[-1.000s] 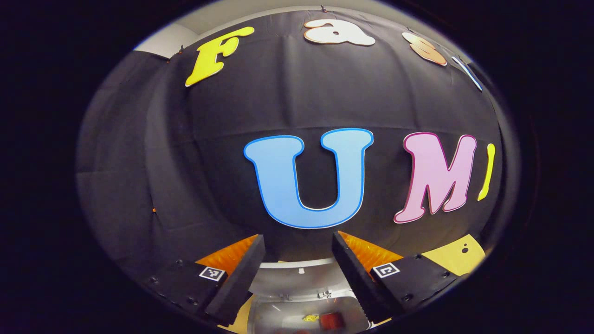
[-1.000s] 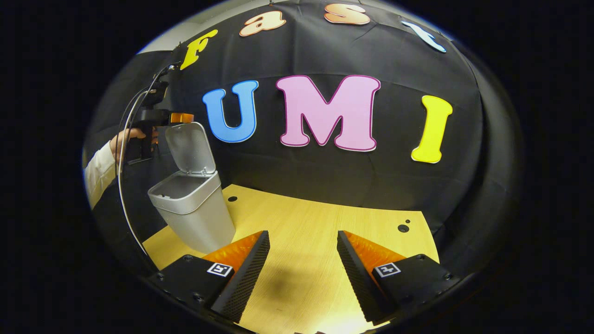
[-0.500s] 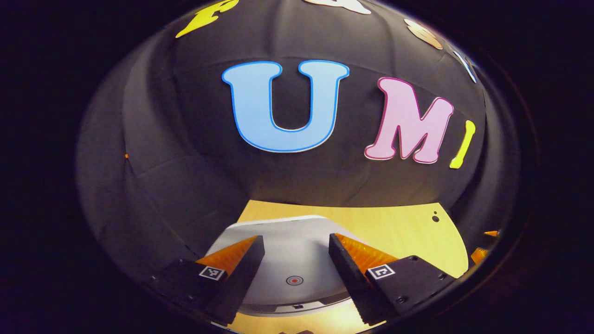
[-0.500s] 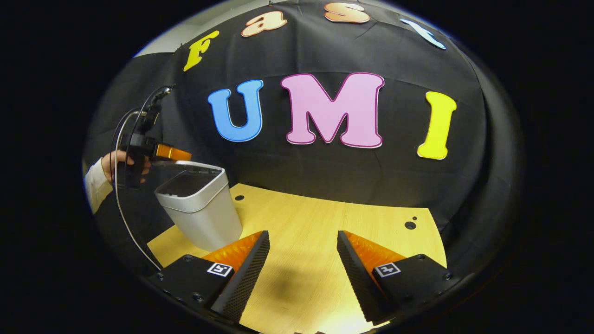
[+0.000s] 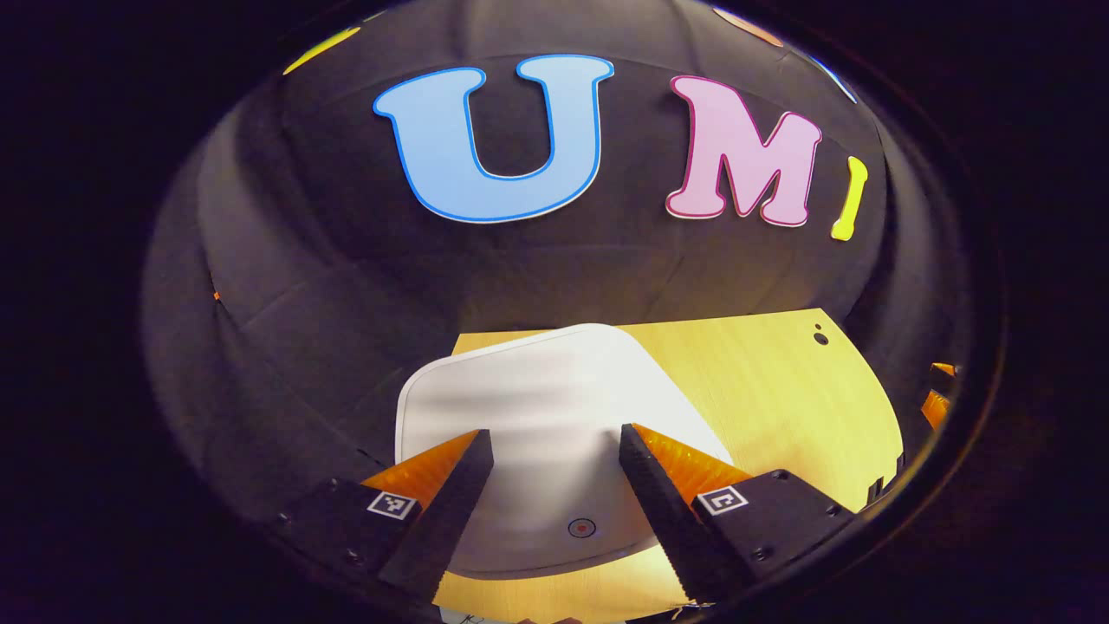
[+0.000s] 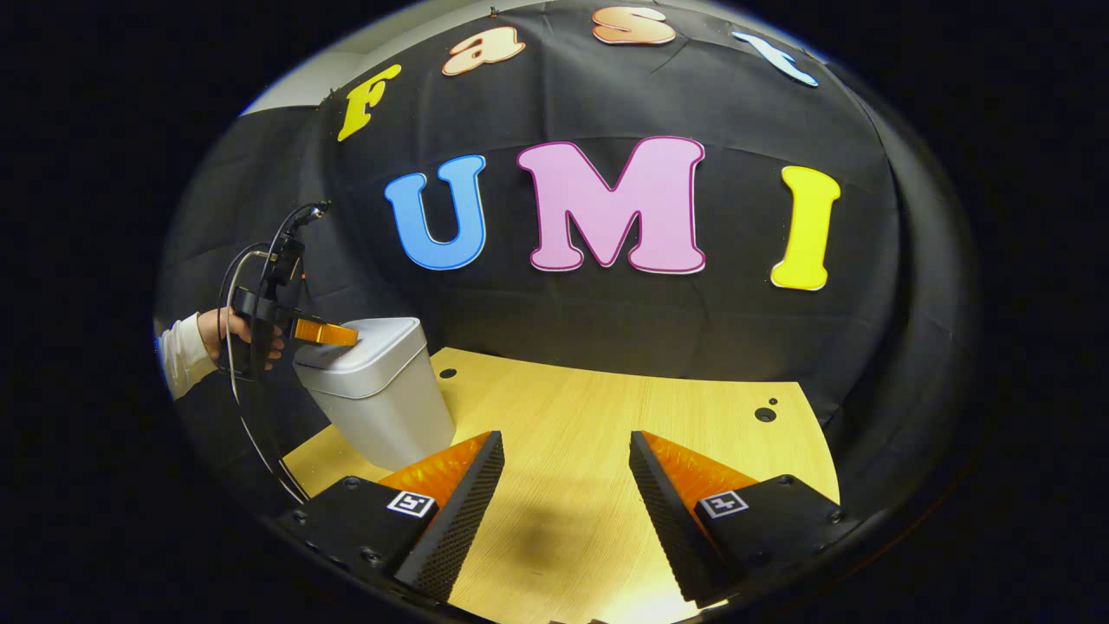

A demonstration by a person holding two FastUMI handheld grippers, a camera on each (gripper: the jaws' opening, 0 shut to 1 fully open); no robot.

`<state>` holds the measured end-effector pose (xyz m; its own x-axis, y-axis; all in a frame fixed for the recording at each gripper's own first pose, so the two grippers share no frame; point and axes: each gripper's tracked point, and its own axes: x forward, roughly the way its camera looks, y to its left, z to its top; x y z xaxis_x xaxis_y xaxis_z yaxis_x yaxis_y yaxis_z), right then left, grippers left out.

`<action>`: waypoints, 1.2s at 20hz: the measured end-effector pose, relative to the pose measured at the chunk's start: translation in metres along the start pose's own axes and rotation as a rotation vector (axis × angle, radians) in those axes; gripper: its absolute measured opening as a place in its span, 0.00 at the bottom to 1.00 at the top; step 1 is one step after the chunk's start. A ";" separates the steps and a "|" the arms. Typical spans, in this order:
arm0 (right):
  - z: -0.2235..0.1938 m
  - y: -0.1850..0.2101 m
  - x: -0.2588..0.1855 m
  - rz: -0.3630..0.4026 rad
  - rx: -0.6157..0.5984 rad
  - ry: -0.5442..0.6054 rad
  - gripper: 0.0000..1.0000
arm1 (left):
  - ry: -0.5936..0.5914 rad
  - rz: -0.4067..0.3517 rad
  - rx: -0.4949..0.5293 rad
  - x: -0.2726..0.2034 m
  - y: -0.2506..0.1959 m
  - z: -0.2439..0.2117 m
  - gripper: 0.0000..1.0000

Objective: Press the lid of the desktop garbage bin to open it, pick up the crumpled paper on the desktop and throw it into the bin, then pick up the pop can on the desktop and drop it into the bin, and finally close the garbage bin lid.

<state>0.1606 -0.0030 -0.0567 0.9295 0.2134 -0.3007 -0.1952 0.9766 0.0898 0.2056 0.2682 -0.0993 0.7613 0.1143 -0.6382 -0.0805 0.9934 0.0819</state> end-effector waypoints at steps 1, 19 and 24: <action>-0.004 0.000 -0.002 -0.001 0.017 0.006 0.94 | -0.015 -0.006 0.017 0.003 0.001 -0.003 1.00; 0.042 0.019 -0.055 -0.057 -0.109 -0.128 0.94 | -0.532 0.011 -0.061 -0.106 -0.049 0.080 0.94; 0.081 0.030 -0.077 -0.083 -0.063 -0.248 0.96 | -0.578 -0.146 -0.064 -0.157 -0.137 0.069 0.94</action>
<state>0.1083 0.0078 0.0457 0.9899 0.1275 -0.0615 -0.1270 0.9918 0.0127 0.1417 0.1136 0.0424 0.9926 -0.0305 -0.1178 0.0267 0.9991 -0.0333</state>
